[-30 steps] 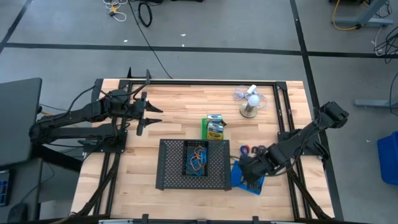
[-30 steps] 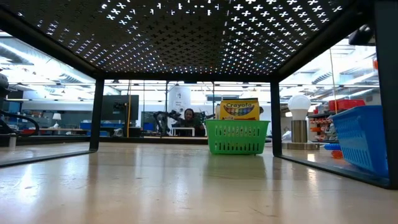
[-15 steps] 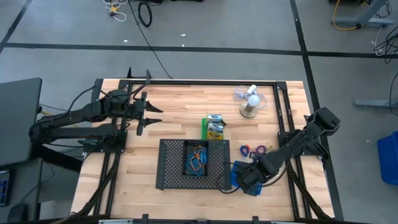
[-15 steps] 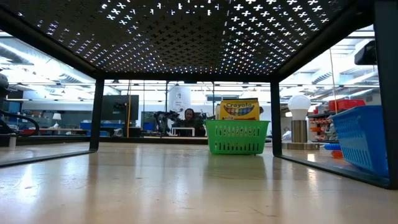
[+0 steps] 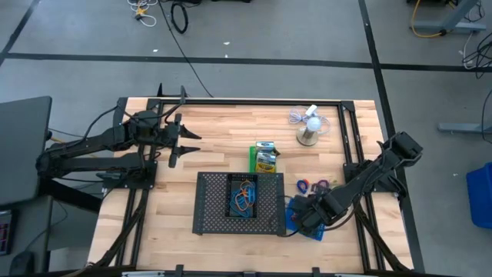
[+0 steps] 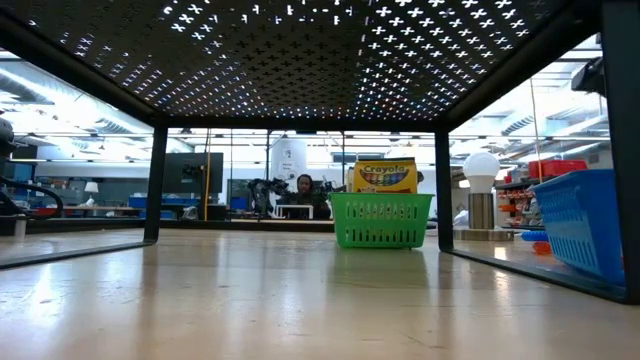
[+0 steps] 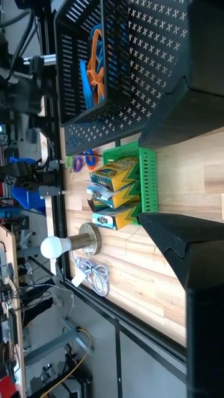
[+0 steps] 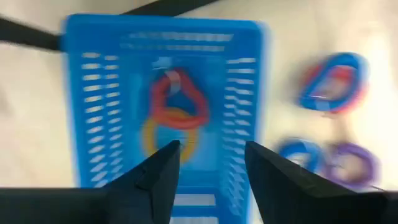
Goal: Pick & Place Office Desk Supplies
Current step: Put the violet spring keychain into the blue bin
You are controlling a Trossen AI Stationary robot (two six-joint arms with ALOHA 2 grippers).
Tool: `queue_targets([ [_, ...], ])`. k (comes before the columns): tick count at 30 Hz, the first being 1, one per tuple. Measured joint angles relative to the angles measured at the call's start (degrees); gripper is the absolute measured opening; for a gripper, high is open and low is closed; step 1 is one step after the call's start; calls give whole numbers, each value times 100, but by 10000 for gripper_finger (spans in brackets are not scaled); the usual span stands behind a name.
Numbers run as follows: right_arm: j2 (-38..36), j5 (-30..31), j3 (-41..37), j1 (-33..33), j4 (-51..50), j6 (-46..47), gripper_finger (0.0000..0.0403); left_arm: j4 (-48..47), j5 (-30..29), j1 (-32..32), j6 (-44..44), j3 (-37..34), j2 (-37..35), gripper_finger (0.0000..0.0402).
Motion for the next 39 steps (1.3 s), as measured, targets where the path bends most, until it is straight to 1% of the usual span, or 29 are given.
queue_targets([
  [4, -350, 546, 0, 83, -327, 228, 191, 1, 1, 0, 0, -2, 0, 188],
  [9, -854, 1456, 0, 115, -490, 222, 192, 0, 1, -2, 0, 0, 0, 188],
  [11, -994, 1690, 0, 67, -638, 143, 192, 1, 0, -1, 0, 0, -1, 188],
  [13, -1135, 1797, -100, -52, -579, -8, 192, 1, 0, 0, 0, -2, 0, 188],
  [16, -1372, 1663, -599, -343, -184, -271, 192, -2, 2, -2, -10, -2, 0, 188],
  [20, -1809, 1353, -1558, -784, 602, -616, 192, -1, 2, -2, -17, 0, -1, 188],
  [23, -2195, 1183, -2161, -1102, 909, -744, 192, 0, 2, -2, -3, -1, -1, 188],
  [28, -2740, 636, -2973, -1751, 1713, -1159, 192, 0, 1, -2, -2, -2, 0, 188],
  [30, -2811, 382, -3174, -2020, 1843, -1257, 192, -1, 2, -2, -2, -2, 0, 188],
  [33, -2818, 138, -3281, -2289, 1625, -1264, 192, -4, 1, -2, -20, -1, 0, 188],
  [39, -2819, -292, -3281, -2353, 1385, -986, 192, -39, 0, -1, -22, -1, 0, 188],
])
